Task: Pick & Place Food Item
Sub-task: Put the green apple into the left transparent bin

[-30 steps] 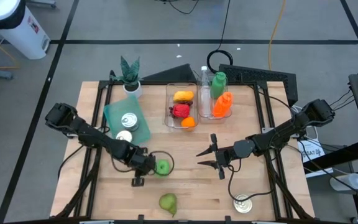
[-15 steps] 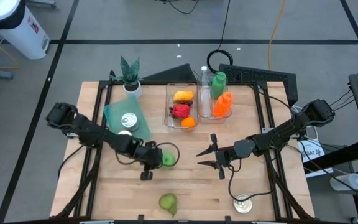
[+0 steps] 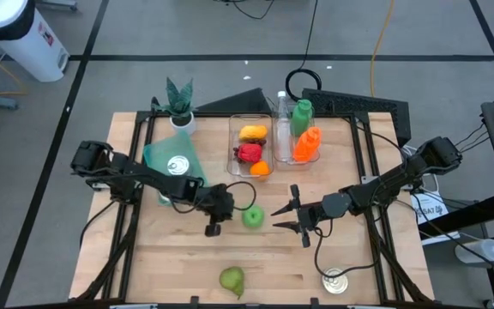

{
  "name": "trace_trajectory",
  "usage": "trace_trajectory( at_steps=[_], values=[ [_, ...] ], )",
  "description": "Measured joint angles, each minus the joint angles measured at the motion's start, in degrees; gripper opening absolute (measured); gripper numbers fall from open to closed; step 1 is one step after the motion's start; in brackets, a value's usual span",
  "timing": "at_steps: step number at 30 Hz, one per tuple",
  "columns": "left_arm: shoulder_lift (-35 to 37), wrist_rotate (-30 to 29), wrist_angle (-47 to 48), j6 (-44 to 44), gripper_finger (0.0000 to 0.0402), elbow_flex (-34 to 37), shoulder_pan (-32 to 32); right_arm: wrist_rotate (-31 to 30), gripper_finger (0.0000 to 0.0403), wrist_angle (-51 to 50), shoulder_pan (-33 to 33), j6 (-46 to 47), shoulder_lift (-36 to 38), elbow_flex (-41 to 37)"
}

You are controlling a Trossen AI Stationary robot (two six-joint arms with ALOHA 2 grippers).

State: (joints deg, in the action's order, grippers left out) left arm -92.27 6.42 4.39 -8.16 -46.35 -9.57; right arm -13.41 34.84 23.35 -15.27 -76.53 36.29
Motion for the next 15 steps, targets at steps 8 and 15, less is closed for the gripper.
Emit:
trace_trajectory(
  at_steps=[8,15],
  values=[
    [16.2,-4.7,13.5,8.5,0.0049,0.0,-2.8,0.0,0.0125,-0.4,0.0,0.0,0.0,0.0],
    [44.7,-16.1,6.6,16.5,0.0049,6.1,-6.7,0.4,0.0125,-0.9,0.0,2.2,0.0,0.0]
  ],
)
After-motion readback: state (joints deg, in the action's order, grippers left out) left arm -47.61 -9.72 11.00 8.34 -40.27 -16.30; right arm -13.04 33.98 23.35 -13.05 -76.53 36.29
